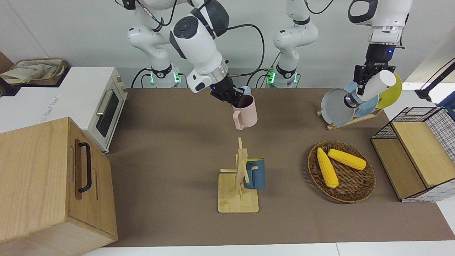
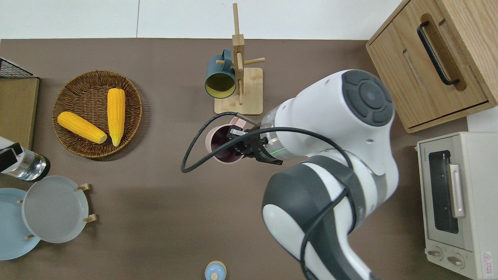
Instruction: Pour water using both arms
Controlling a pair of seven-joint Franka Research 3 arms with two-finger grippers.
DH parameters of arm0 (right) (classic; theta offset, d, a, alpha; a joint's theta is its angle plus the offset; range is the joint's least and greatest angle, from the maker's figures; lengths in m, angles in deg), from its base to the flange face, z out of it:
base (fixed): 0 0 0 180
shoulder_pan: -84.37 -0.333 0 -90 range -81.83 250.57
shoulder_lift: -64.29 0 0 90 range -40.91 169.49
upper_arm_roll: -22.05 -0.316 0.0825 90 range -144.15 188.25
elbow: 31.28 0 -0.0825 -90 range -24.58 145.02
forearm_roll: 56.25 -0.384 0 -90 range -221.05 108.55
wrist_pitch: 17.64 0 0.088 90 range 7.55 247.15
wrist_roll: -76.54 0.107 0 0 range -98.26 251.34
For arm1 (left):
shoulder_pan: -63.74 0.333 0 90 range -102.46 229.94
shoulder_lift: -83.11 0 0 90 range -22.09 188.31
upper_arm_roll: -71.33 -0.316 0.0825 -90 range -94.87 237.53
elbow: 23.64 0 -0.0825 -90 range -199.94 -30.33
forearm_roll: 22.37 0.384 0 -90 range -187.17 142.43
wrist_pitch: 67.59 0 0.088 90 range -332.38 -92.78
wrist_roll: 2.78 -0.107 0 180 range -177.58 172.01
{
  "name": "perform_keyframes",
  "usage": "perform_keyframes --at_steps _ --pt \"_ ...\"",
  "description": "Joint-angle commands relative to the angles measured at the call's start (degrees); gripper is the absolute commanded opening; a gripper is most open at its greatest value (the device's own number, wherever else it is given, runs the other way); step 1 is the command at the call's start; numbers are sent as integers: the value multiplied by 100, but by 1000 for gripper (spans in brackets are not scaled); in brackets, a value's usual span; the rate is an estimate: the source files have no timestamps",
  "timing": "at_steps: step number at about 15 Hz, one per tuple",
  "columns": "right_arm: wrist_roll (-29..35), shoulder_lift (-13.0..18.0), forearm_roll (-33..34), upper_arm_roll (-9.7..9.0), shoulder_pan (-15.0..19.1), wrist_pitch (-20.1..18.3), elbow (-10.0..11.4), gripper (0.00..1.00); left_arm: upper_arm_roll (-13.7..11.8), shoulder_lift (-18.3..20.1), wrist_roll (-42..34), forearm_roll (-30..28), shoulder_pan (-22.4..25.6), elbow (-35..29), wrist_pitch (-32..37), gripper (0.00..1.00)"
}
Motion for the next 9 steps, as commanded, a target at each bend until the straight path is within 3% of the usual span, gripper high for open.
perform_keyframes --at_steps 1,3,6,9 --pt "765 -394 -144 -266 -181 548 -60 0 51 538 165 151 36 -445 -223 0" --pt "1214 -684 -101 -433 -242 839 -200 0 59 635 156 151 36 -577 -223 0" --pt "1417 -1193 -48 -443 -505 1103 -473 0 156 776 165 160 36 -744 -223 0" --pt "1584 -1607 -39 -451 -646 1507 -570 0 226 1074 174 160 36 -1034 -223 0"
